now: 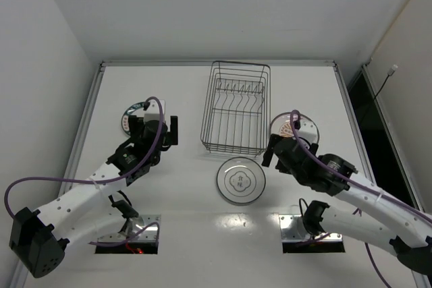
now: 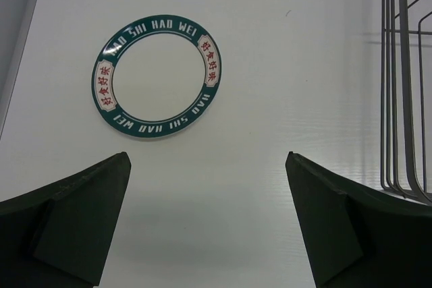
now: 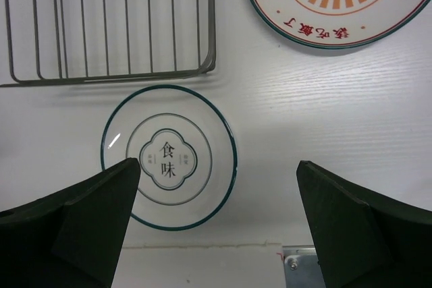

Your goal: Load the plates into the dish rack

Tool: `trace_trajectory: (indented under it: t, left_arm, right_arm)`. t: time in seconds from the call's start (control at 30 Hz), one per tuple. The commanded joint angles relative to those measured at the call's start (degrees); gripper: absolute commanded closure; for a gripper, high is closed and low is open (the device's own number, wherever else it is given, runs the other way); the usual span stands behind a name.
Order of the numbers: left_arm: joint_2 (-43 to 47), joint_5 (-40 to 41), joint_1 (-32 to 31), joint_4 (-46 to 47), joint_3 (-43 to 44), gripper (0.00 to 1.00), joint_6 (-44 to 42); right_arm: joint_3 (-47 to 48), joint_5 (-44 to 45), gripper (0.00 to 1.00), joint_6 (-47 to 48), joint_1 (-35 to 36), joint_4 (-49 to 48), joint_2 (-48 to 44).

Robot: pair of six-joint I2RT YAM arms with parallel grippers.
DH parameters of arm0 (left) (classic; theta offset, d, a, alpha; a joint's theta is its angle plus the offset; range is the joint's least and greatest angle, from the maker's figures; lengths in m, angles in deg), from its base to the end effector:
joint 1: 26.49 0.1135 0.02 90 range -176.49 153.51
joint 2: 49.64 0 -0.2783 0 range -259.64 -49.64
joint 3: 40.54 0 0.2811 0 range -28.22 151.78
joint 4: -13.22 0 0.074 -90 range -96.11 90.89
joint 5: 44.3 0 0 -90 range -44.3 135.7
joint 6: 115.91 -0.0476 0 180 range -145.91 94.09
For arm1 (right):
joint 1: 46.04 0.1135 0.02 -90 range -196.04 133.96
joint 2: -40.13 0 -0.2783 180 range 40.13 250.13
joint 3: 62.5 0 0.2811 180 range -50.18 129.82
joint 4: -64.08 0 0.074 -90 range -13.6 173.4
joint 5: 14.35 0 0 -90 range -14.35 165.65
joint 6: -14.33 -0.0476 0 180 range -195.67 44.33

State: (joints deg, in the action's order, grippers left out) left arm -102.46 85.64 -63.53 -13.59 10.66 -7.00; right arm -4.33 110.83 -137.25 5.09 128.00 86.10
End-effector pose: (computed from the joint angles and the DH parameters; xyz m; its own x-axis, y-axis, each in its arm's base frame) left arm 0.2020 -0.1141 0.2747 -0.3631 -0.0373 -0.9310 -0.1126 0.9936 0.0041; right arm 0.1288 0.1161 0.2844 -0.5971 0.4046 -0.6926 0.2370 0.9139 0.3296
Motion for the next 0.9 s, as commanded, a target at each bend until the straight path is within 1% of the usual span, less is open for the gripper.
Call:
trace_trajectory:
  t: [0.0,0.03,0.1,0.13,0.2,0.27,0.33,0.37,0.43,0.47,0.5,0.53,0.57,0.63,0.67,0.73,0.77,0.8,0.87]
  left_arm:
    - [0.3,-0.3,-0.3,1.3,1.7,0.00,0.2]
    - [0.3,-0.3,-0.3,1.3,1.7,0.00,0.2]
    - [0.3,-0.3,-0.3,1.3,1.7,0.00,0.2]
    - [0.3,0.3,-0.3,1.3,1.7,0.00,0.2]
    - [0.3,1.0,-0.3,1.3,2.3,0.00,0.2]
    - [0.8,1.6,-0.3,0.1,2.3,0.00,0.2]
    - [1.4,1.6,-0.3,0.1,2.3,0.00,0.7]
    - [2.1,1.6,-0.3,0.1,1.7,0.00,0.7]
    - [2.1,1.6,-0.3,0.8,1.6,0.00,0.7]
    - [2.1,1.6,-0.3,0.9,1.0,0.00,0.7]
    - [2.1,1.1,-0.3,0.9,1.0,0.00,0.2]
    - [1.5,1.1,-0.3,0.9,1.6,0.00,0.2]
    - [0.7,1.1,-0.3,0.1,2.2,0.00,0.2]
    - [0.7,1.9,-0.3,-0.7,2.2,0.00,0.2]
    - [0.7,2.4,-0.3,-0.7,2.2,0.00,0.8]
    - [0.7,2.4,-0.3,-0.7,2.2,0.00,0.8]
    - [1.2,1.5,-0.3,-0.7,2.2,0.00,0.8]
    - [1.2,1.5,-0.3,-0.7,1.7,0.00,0.8]
    - [1.2,1.0,-0.3,-0.2,1.6,0.00,0.8]
  right_arm:
    - [0.6,3.0,0.00,-1.1,0.0,1.5,0.3]
    - [0.6,3.0,0.00,-1.1,0.0,1.5,-0.9]
    - [-0.9,1.4,0.00,0.1,-0.5,-2.6,-4.6]
    - [-0.9,1.4,0.00,0.1,-0.5,-3.8,-4.6]
    - [-1.5,4.5,0.00,0.1,-1.9,-3.8,-8.4]
    - [0.5,7.8,0.00,1.7,-4.4,-3.8,-9.1]
    - [1.7,9.1,0.00,3.7,-6.0,-5.2,-8.6]
    - [3.4,9.1,0.00,7.1,-9.1,-5.9,-7.5]
    - [5.0,2.0,0.00,10.9,-14.9,-8.3,-2.9]
    - [5.6,-2.0,0.00,14.1,-22.6,-11.8,-1.3]
    - [5.6,-11.8,0.00,15.3,-27.2,-13.8,0.3]
    - [5.6,-16.8,0.00,16.0,-31.9,-15.5,3.0]
    - [3.7,-26.3,0.00,16.8,-42.1,-18.8,4.0]
    - [0.0,-35.9,0.00,17.5,-53.1,-22.0,5.3]
    - [-1.3,-44.3,0.00,18.0,-62.8,-25.0,5.3]
    - [-3.4,-49.9,0.00,18.6,-69.9,-25.9,6.1]
    - [-3.4,-51.4,0.00,18.6,-72.2,-25.9,7.6]
    - [-3.4,-50.7,0.00,18.6,-72.9,-24.9,8.8]
    - [-6.6,-53.2,0.00,17.9,-74.7,-25.5,10.7]
